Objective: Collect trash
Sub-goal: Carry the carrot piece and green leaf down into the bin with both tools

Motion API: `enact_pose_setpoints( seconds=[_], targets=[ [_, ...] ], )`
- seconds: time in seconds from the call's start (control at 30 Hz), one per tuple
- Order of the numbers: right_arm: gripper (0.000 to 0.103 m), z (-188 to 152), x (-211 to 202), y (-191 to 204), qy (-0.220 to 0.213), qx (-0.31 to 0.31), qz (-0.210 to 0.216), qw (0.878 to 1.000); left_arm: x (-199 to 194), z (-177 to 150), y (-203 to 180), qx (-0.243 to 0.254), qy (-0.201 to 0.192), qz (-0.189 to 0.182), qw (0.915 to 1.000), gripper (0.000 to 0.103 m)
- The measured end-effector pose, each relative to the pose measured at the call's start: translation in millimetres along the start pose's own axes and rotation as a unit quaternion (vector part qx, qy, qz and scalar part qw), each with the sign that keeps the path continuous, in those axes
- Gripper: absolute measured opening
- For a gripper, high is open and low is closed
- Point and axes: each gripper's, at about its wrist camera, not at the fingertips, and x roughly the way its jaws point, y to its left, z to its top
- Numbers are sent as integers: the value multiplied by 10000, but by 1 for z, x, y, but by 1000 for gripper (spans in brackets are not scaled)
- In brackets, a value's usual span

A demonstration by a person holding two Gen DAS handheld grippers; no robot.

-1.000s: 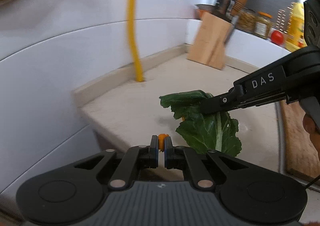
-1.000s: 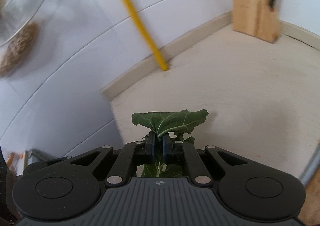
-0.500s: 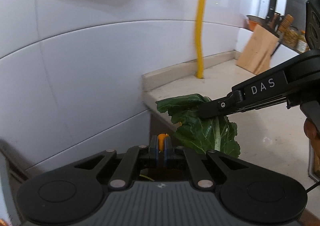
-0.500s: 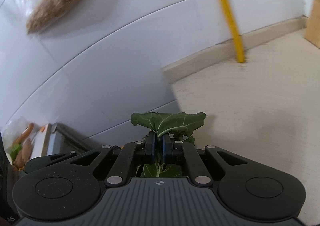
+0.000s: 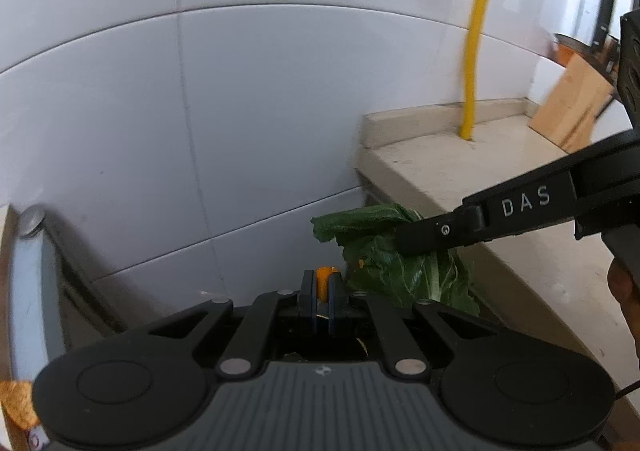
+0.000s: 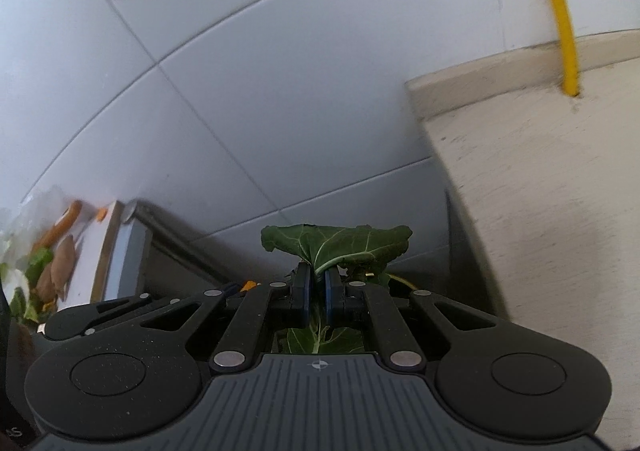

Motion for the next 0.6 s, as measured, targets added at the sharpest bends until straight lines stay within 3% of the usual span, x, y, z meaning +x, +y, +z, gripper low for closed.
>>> enact_pose_setpoints(
  seconds=[0.6],
  targets=[
    [10,19,56,-12,735,-556,320,9952,45,-11,3,-842,466,798,9922,2]
  ],
)
